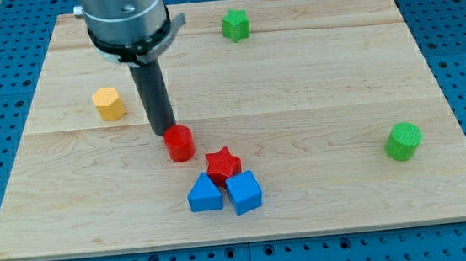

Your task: Push green circle closer to red star

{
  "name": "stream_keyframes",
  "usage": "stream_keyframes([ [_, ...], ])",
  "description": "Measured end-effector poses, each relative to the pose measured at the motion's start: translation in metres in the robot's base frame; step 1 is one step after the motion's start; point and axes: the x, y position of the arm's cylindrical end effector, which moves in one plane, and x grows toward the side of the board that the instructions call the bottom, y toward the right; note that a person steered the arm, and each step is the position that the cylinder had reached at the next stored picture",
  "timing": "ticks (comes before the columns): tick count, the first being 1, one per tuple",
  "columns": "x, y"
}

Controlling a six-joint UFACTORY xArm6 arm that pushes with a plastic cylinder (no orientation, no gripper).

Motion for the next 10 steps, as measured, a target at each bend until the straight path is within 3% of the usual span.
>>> stream_keyframes([
  [2,0.038,0.01],
  [3,0.02,0.067],
  [6,0.005,0.363],
  [7,0.031,0.382],
  [10,0.068,0.276],
])
